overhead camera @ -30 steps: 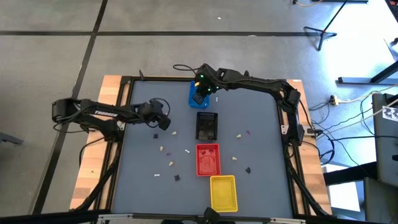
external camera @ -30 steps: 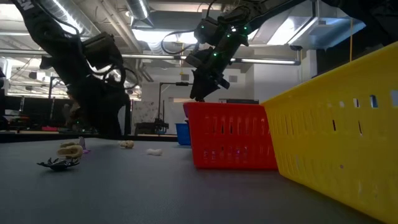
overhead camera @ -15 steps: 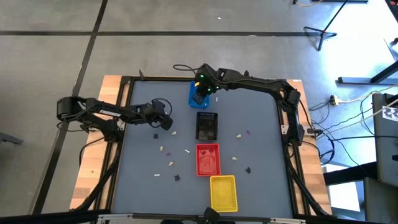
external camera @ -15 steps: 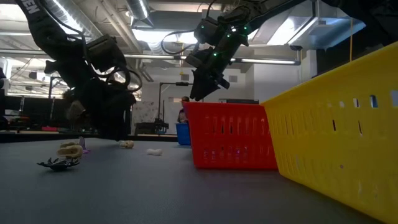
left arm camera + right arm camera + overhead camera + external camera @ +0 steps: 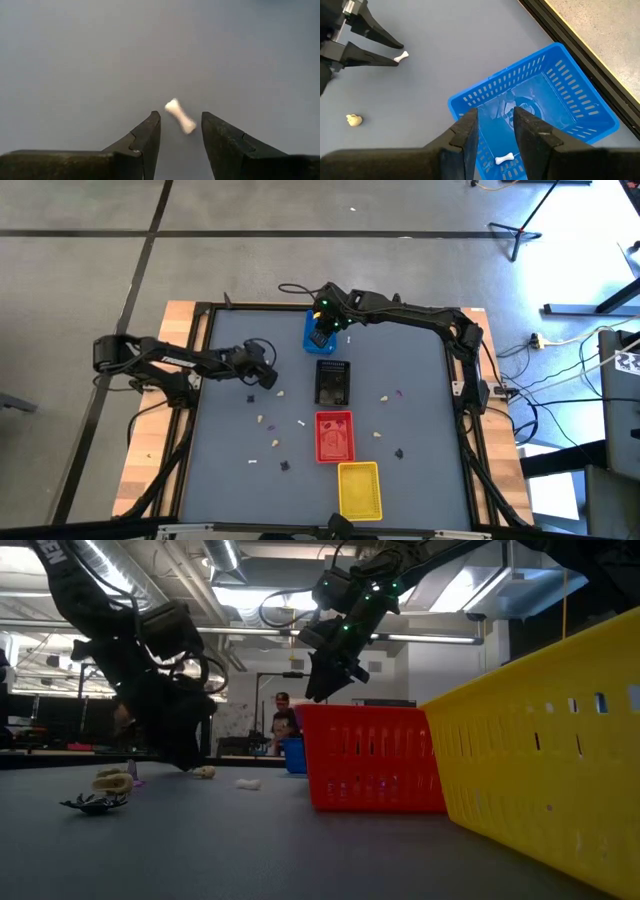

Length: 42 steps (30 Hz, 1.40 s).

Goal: Sort Halloween decoration
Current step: Put the white bone toy into the blue bin

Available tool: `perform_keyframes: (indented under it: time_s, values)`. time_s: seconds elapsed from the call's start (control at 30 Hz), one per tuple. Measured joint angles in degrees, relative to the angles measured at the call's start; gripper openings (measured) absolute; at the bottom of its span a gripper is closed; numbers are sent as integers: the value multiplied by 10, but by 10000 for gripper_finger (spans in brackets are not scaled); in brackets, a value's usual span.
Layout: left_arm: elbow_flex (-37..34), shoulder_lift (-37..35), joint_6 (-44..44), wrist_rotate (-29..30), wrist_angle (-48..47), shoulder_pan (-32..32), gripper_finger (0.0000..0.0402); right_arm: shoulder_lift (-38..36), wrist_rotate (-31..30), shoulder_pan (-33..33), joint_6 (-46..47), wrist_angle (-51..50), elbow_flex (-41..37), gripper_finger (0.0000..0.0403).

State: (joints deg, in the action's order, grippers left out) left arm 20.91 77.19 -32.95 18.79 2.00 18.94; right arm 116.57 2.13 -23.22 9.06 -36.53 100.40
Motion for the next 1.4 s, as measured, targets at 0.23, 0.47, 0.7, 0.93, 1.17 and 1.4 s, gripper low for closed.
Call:
perform_keyframes:
  time_s: [0.23, 0.47, 0.7, 0.93, 1.17, 1.4]
  values:
    - [2, 42, -10, 6, 16, -1, 135, 0, 0, 0, 0, 0, 0, 122]
    - [2, 43, -11, 6, 15, 0, 119, 0, 0, 0, 0, 0, 0, 122]
    - [2, 44, -15, 6, 14, 0, 65, 0, 0, 0, 0, -1, 0, 122]
    - [1, 45, -15, 1, 14, 0, 17, 0, 0, 0, 0, -1, 0, 122]
    - [1, 39, -15, -2, 17, 1, 4, 0, 0, 0, -3, -11, 0, 122]
    - [0, 23, -12, -8, 15, 1, 4, 0, 0, -1, -5, -11, 0, 122]
